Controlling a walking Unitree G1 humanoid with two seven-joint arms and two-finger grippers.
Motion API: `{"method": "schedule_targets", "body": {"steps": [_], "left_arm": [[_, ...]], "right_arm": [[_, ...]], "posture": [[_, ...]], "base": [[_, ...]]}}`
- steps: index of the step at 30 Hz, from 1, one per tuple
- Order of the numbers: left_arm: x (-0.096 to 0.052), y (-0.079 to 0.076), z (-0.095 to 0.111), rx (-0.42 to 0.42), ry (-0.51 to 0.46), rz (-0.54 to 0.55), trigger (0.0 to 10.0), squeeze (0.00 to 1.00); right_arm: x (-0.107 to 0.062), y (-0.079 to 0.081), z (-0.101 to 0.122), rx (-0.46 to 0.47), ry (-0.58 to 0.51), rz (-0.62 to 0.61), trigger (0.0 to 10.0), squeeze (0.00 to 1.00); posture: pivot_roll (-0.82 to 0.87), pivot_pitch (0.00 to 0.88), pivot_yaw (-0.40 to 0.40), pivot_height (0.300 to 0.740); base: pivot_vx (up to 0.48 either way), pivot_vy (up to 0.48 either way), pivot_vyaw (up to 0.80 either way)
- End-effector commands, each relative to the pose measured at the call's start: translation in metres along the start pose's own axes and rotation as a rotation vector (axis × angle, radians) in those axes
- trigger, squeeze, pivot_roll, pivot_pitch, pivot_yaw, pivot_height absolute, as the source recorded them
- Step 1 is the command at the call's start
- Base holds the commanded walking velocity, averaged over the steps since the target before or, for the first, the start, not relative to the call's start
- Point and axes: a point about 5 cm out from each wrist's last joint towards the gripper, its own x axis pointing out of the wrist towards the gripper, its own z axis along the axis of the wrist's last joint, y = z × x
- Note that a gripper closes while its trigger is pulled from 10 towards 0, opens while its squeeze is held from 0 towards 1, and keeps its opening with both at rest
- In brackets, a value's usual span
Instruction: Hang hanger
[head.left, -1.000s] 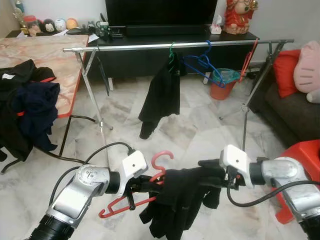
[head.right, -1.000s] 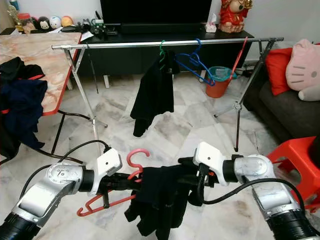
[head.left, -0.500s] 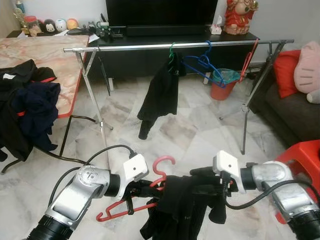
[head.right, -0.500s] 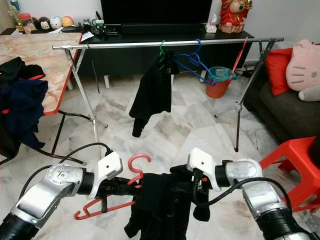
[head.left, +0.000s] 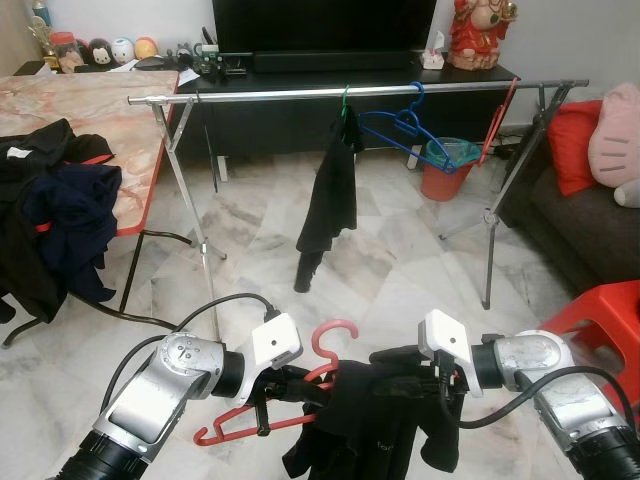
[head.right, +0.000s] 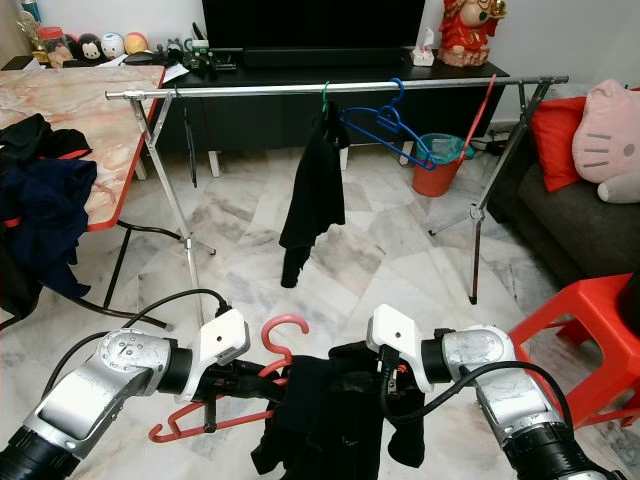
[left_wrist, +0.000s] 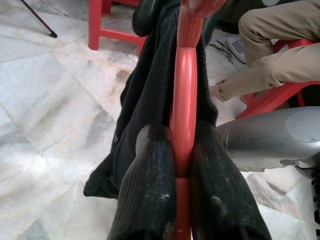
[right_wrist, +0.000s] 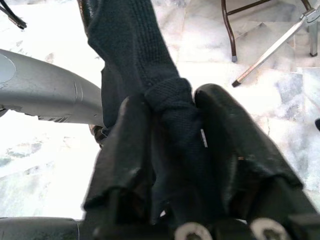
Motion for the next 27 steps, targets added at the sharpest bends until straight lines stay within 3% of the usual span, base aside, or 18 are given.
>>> {"method": "schedule_targets", "body": {"steps": [1,27], "left_arm": [[-0.001,0.001,0.026,0.070,-0.096,-0.009,10.0,0.00],[0.002,0.000,0.038,0.091,-0.151,-0.037,10.0,0.00]], "right_arm": [[0.006,0.004,-0.004,0.011,0.005,0.045,0.0,0.00],[0.012,0.014,-0.008,0.024,-0.001,0.083,0.0,0.00]], "posture": [[-0.10,0.000,-0.047,0.740],[-0.10,0.000,-0.049,0.740]], "base": [[0.000,0.000,0.00],[0.000,0.000,0.00]]}}
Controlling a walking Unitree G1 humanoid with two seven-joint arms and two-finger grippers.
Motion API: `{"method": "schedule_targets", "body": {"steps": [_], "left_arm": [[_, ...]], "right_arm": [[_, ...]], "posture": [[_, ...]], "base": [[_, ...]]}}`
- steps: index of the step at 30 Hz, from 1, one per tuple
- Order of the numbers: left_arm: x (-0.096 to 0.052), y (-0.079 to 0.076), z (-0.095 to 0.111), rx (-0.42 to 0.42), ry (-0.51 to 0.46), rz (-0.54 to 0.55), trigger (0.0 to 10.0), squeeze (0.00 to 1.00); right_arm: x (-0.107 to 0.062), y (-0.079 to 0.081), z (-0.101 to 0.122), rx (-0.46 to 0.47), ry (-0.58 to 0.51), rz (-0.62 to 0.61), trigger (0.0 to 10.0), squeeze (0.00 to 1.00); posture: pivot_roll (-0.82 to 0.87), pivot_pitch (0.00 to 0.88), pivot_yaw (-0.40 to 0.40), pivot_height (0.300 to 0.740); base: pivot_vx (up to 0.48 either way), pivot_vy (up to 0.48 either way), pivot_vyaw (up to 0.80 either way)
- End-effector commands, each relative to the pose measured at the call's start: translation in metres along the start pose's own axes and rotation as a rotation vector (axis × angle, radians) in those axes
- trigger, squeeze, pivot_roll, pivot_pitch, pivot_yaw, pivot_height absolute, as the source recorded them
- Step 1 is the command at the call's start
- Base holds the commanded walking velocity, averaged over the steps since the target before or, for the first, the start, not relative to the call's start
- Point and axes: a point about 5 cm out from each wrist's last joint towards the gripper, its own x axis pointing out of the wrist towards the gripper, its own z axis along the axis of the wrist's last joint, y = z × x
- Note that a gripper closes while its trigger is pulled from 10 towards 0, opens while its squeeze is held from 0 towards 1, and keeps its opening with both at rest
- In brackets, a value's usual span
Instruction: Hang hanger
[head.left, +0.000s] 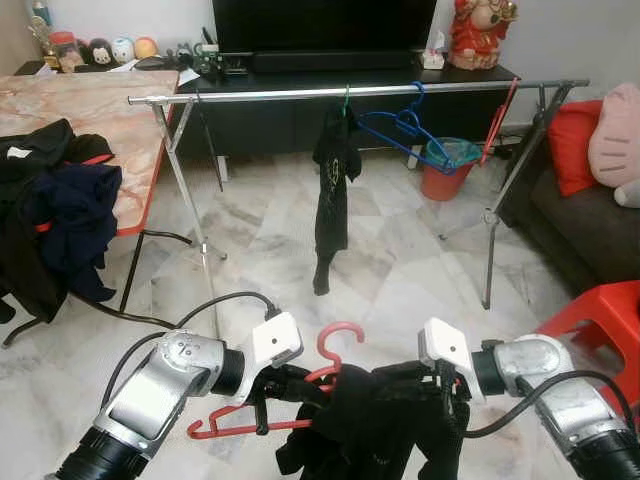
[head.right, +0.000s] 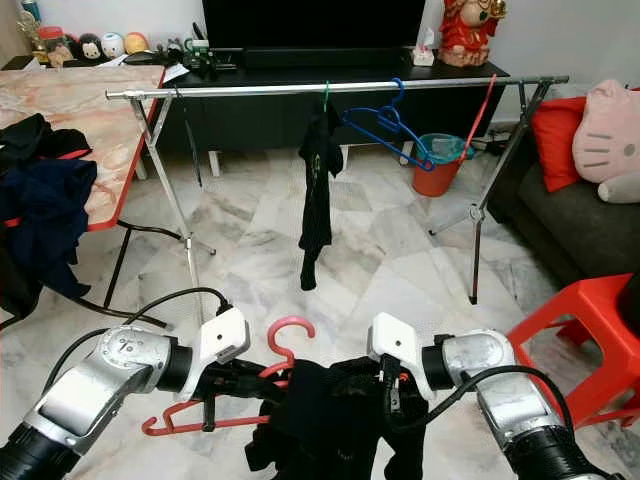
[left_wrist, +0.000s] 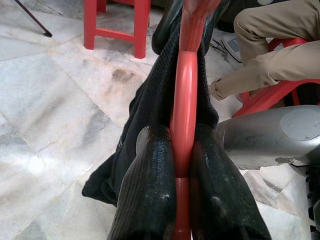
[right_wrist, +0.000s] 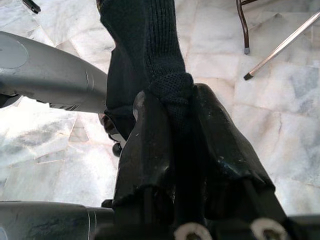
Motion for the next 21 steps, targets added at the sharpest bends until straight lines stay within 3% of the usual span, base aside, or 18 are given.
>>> {"method": "schedule_targets", "body": {"steps": [1,7,8,9,21], "left_arm": [[0.0014,-0.0004,0.0344,0.089,-0.149,-0.016,10.0,0.00],[0.0042,-0.0006,0.0356,0.102,-0.151,-0.037,10.0,0.00],[0.0042,-0.0008,0.0352,0.100,-0.150,-0.038,10.0,0.69],[0.0041,-0.0010,0.0346,0.095,-0.148,-0.040,10.0,1.00],[-0.0035,0.0016,0.0271,0.089,-0.102,-0.020,10.0,1.00]], "right_arm": [[0.0109,0.0073,-0.0002,0.018,-0.025,0.041,0.0,0.00],[0.0152,0.0095,0.0028,0.016,-0.042,0.038,0.0,0.00],[0.0155,0.0099,0.0029,0.016,-0.045,0.037,0.0,0.00],[0.0157,0.0103,0.0028,0.016,-0.047,0.036,0.0,0.00],[0.0148,0.0113,-0.0009,0.020,-0.033,0.014,0.0,0.00]], "posture": [[-0.10,0.000,-0.049,0.740],[-0.10,0.000,-0.031,0.740],[-0.10,0.000,-0.029,0.740],[-0.10,0.000,-0.028,0.740],[-0.09,0.000,-0.025,0.740]], "base": [[0.000,0.000,0.00],[0.000,0.000,0.00],[0.000,0.000,0.00],[0.000,0.000,0.00],[0.000,0.000,0.00]]}}
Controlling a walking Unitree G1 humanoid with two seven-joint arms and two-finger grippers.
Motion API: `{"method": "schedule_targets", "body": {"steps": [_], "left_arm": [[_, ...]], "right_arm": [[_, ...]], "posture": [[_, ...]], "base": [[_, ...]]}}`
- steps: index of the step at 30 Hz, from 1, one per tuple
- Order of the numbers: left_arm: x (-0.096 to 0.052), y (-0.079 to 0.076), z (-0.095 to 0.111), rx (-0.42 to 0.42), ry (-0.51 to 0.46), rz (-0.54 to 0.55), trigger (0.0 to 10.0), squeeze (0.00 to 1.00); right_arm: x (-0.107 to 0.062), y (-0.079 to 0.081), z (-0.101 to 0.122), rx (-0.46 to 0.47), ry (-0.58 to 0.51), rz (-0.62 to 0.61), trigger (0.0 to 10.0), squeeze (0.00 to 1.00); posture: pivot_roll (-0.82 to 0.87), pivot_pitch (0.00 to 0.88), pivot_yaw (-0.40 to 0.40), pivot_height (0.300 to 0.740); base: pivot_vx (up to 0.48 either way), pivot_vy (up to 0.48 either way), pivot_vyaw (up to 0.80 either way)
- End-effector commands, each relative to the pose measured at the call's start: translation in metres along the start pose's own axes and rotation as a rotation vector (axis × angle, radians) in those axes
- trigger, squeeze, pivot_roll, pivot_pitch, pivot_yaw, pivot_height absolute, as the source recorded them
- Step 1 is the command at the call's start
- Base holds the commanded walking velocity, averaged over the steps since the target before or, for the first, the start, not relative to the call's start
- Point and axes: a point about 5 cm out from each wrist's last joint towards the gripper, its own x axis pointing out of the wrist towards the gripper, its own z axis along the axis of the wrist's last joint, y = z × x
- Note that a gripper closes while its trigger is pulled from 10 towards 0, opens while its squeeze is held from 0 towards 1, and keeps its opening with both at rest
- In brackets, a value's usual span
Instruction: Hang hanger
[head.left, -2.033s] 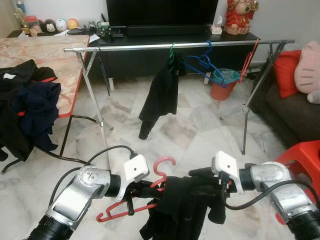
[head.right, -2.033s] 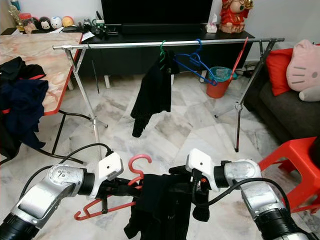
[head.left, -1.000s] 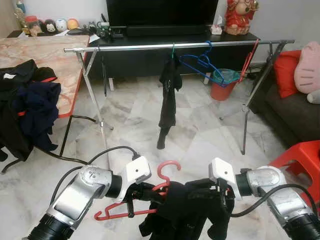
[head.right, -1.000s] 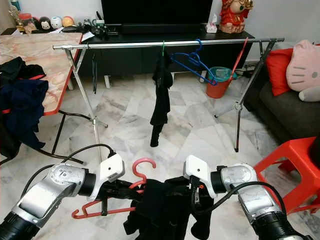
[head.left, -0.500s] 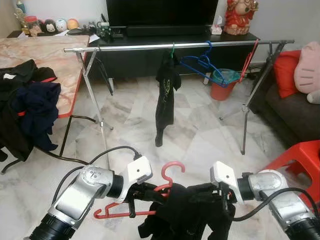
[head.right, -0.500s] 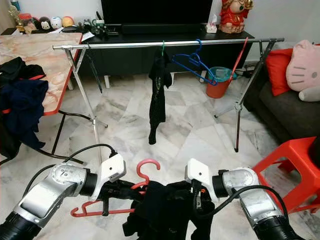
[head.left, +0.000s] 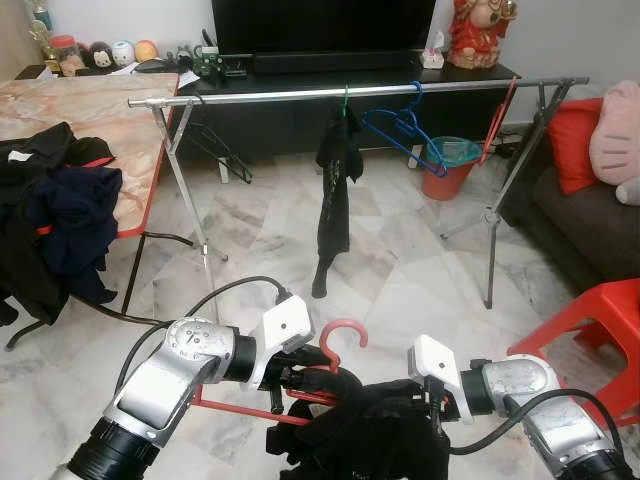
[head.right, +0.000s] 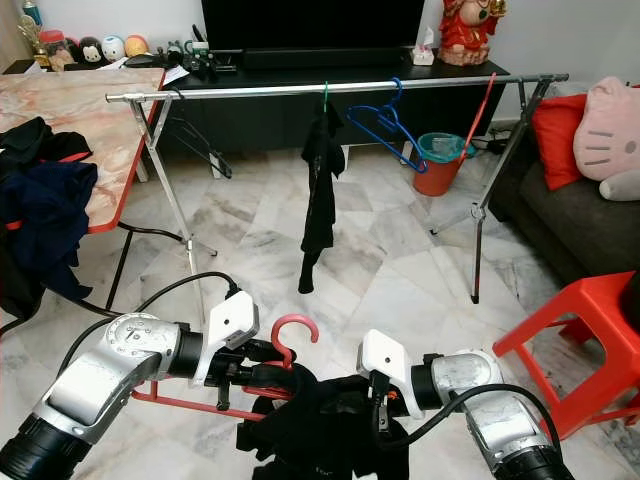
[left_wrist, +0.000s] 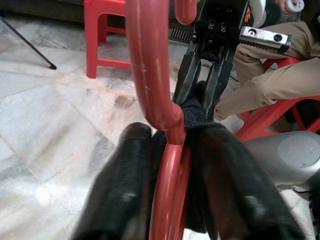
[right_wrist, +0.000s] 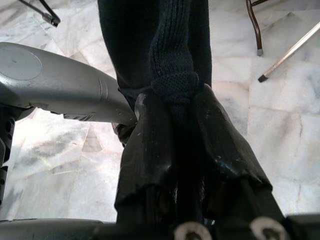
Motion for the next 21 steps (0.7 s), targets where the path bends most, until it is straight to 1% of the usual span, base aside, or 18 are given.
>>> {"method": "schedule_targets", "body": {"steps": [1,4,7,9,11,12,13,14,16,19,20,21], "left_arm": [[-0.005,0.001,0.005,0.033,-0.007,-0.006,10.0,1.00],[-0.011,0.003,0.003,0.036,0.016,0.008,10.0,1.00],[-0.022,0.009,-0.001,0.043,0.049,0.044,10.0,1.00],[-0.026,0.012,-0.002,0.044,0.057,0.063,10.0,1.00],[-0.032,0.017,-0.002,0.050,0.060,0.108,10.0,1.00],[-0.032,0.017,-0.002,0.050,0.060,0.108,10.0,1.00],[-0.038,0.023,-0.002,0.050,0.061,0.159,10.0,1.00],[-0.041,0.025,-0.003,0.051,0.061,0.179,10.0,1.00],[-0.052,0.036,-0.006,0.040,0.066,0.289,10.0,1.00],[-0.065,0.047,-0.011,0.045,0.073,0.429,10.0,1.00],[-0.076,0.057,-0.015,0.055,0.071,0.569,10.0,1.00],[-0.079,0.060,-0.016,0.058,0.071,0.612,10.0,0.29]], "right_arm": [[-0.001,-0.001,0.007,-0.035,-0.003,-0.004,0.0,0.00],[-0.003,-0.001,0.003,-0.036,0.017,-0.007,0.0,0.00],[-0.005,-0.001,0.000,-0.032,0.027,-0.010,0.0,0.00],[-0.006,-0.001,-0.001,-0.030,0.032,-0.014,0.0,0.00],[-0.009,-0.001,-0.003,-0.031,0.047,-0.020,0.0,0.00],[-0.009,-0.001,-0.003,-0.031,0.047,-0.020,0.0,0.00],[-0.012,-0.001,-0.005,-0.028,0.060,-0.032,0.0,0.00],[-0.013,-0.002,-0.006,-0.026,0.064,-0.037,0.0,0.00],[-0.018,-0.003,-0.011,-0.024,0.093,-0.064,0.0,0.00],[-0.025,-0.008,-0.018,-0.030,0.140,-0.112,0.0,0.00],[-0.031,-0.014,-0.021,-0.026,0.158,-0.173,0.0,0.00],[-0.032,-0.016,-0.021,-0.022,0.161,-0.191,0.0,0.00]], "posture": [[-0.09,0.000,-0.026,0.740],[-0.09,0.000,-0.028,0.740],[-0.09,0.000,-0.030,0.740],[-0.09,0.000,-0.030,0.740],[-0.10,0.000,-0.031,0.740],[-0.10,0.000,-0.031,0.740],[-0.10,0.000,-0.032,0.740],[-0.10,0.000,-0.032,0.740],[-0.10,0.000,-0.034,0.740],[-0.10,0.000,-0.036,0.740],[-0.10,0.000,-0.035,0.740],[-0.10,0.000,-0.035,0.740]], "base": [[0.000,0.000,0.00],[0.000,0.000,0.00],[0.000,0.000,0.00],[0.000,0.000,0.00],[0.000,0.000,0.00],[0.000,0.000,0.00],[0.000,0.000,0.00],[0.000,0.000,0.00],[0.000,0.000,0.00],[0.000,0.000,0.00],[0.000,0.000,0.00],[0.000,0.000,0.00]]}}
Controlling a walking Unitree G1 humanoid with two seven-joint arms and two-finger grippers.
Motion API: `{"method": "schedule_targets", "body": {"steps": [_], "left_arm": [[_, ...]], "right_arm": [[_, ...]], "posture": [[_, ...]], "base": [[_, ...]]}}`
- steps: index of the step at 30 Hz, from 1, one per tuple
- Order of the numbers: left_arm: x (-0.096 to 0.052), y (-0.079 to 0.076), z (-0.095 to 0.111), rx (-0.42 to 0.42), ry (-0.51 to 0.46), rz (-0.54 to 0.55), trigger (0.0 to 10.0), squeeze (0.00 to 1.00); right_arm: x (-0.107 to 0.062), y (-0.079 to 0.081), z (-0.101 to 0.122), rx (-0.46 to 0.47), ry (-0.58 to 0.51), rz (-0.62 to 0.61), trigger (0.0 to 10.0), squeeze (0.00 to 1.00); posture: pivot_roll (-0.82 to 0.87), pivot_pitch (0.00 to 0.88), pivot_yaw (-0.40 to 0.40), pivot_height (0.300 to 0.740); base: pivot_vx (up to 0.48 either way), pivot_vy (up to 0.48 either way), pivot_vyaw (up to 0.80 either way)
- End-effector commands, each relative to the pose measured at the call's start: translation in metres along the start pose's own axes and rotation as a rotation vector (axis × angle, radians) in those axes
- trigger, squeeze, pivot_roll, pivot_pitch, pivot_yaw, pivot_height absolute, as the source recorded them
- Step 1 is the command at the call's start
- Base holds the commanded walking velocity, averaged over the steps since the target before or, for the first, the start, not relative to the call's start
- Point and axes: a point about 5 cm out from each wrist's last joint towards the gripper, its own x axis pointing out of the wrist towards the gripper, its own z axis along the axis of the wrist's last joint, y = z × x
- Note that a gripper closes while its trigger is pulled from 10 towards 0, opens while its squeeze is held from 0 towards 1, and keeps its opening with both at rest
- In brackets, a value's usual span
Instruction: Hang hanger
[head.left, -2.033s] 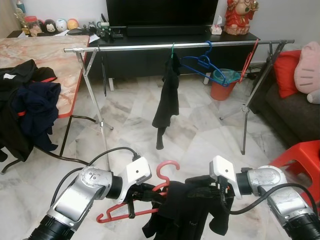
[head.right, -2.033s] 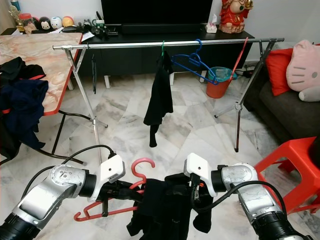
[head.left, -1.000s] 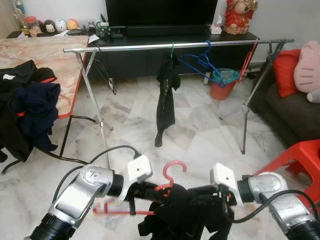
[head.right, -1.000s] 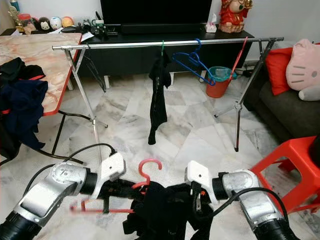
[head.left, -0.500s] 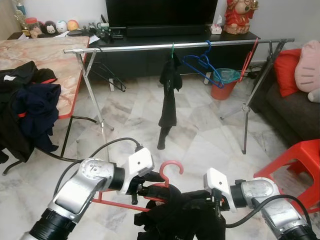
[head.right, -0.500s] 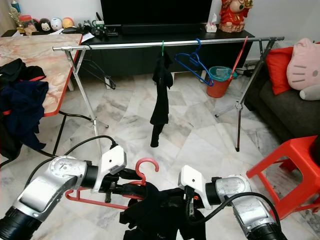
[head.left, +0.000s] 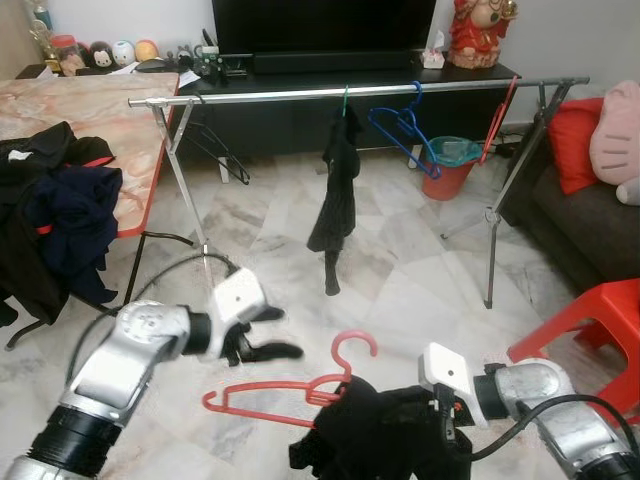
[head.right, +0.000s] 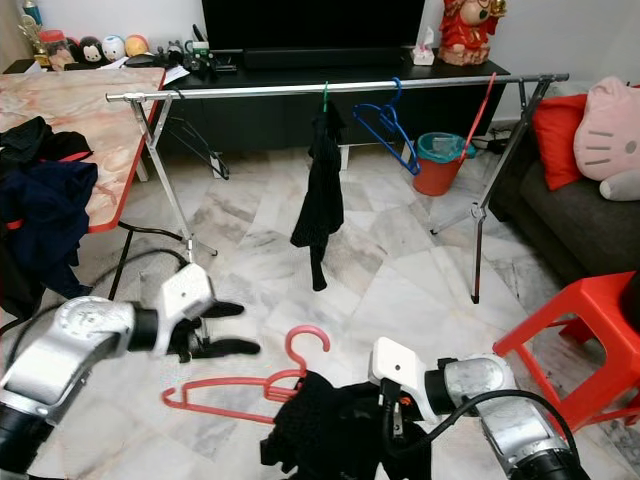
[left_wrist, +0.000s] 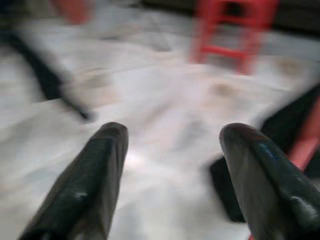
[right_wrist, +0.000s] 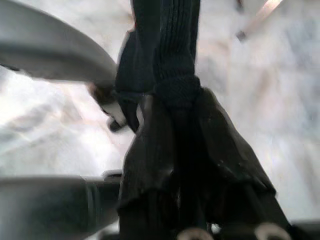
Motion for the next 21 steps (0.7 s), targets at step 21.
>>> {"method": "schedule_targets", "body": {"steps": [21], "left_arm": [[-0.022,0.023,-0.064,-0.292,-0.035,0.696,10.0,0.00]], "right_arm": [[-0.019,-0.038,0.026,-0.044,-0.085,-0.445,0.0,0.00]], "posture": [[-0.11,0.000,-0.034,0.740]], "base": [[0.000,0.000,0.00]]}}
